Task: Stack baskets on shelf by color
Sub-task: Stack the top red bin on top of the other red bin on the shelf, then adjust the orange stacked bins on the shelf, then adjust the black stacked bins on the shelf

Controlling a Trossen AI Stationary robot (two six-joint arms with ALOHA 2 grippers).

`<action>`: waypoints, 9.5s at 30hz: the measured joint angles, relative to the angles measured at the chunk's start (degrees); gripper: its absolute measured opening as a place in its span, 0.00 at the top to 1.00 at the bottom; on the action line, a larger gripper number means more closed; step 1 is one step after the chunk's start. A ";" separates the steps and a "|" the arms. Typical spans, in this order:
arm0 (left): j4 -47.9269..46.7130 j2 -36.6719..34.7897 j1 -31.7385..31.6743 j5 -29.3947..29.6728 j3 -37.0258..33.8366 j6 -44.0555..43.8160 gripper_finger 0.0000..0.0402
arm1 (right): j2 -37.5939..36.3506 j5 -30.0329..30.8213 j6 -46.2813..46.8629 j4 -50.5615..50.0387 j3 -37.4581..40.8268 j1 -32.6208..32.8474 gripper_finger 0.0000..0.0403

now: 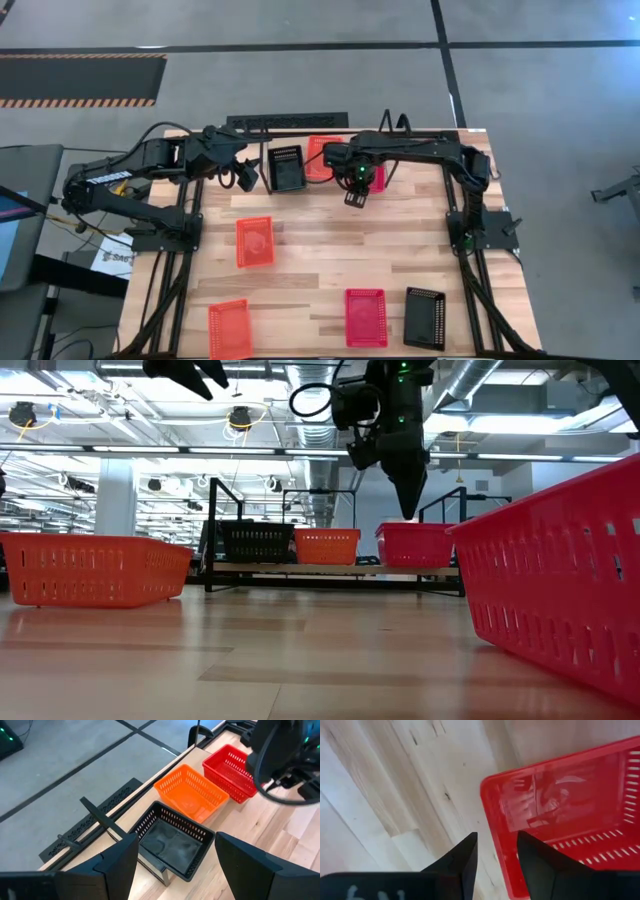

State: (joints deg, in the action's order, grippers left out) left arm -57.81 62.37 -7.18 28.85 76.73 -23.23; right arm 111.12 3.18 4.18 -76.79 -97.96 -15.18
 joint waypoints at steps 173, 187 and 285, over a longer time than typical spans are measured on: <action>-4.47 0.02 0.00 -2.06 0.02 -1.57 0.37 | 12.05 4.50 4.57 22.87 -10.46 1.19 1.00; -4.47 0.00 0.02 -2.00 0.02 -2.05 0.37 | 8.57 4.61 2.85 23.66 -12.49 1.06 1.00; -4.88 0.00 0.04 -2.60 0.02 -2.03 0.37 | 15.77 -11.84 -6.86 45.40 -12.36 7.52 1.00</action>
State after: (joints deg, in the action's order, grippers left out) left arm -62.70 62.37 -7.14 26.25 76.75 -25.26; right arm 126.89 -8.66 -2.68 -31.39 -110.32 -7.66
